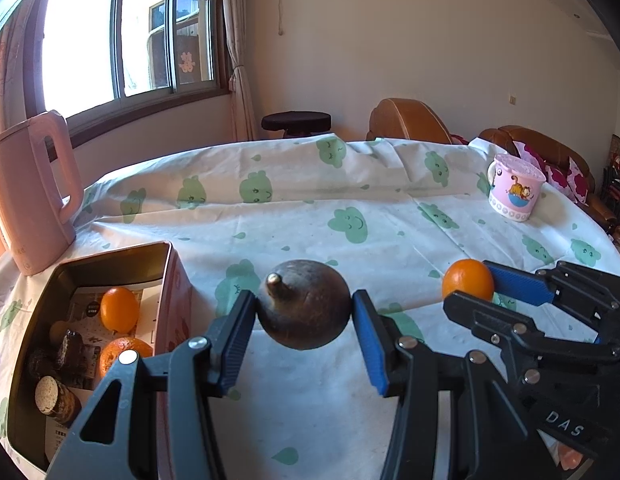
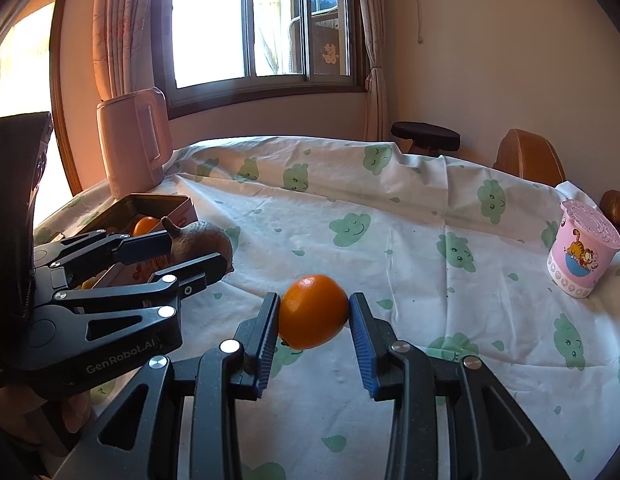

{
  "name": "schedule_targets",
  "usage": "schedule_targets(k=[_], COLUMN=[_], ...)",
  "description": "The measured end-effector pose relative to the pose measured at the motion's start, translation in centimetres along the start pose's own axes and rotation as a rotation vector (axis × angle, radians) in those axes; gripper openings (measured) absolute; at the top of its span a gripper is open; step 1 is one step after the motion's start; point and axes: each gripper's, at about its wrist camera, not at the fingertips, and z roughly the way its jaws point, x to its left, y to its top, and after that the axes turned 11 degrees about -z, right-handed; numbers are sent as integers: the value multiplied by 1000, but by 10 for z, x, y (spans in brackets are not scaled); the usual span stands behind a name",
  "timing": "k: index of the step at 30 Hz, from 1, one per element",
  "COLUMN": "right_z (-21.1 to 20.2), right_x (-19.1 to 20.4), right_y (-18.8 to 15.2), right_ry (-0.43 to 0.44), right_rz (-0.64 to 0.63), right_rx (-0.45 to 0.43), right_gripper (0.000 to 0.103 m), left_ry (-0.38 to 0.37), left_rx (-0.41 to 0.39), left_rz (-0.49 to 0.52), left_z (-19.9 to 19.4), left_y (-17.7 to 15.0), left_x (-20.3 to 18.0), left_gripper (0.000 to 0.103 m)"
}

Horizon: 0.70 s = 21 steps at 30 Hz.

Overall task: Organize fruits
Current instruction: 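Lift and carry the pear-shaped fruit with the left tool while the right tool carries the orange to the tin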

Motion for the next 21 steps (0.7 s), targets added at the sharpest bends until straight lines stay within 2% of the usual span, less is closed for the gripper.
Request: schedule_targets(k=[21], right_z=[-18], right_x=[0], right_y=[-2], right_ry=[-33], right_rz=[11], right_rx=[-92], right_gripper=[37], left_ry=[8], left_rx=[-74], left_rz=[8], left_z=[-14], left_y=[-2], left_x=[-2], left_gripper=[52])
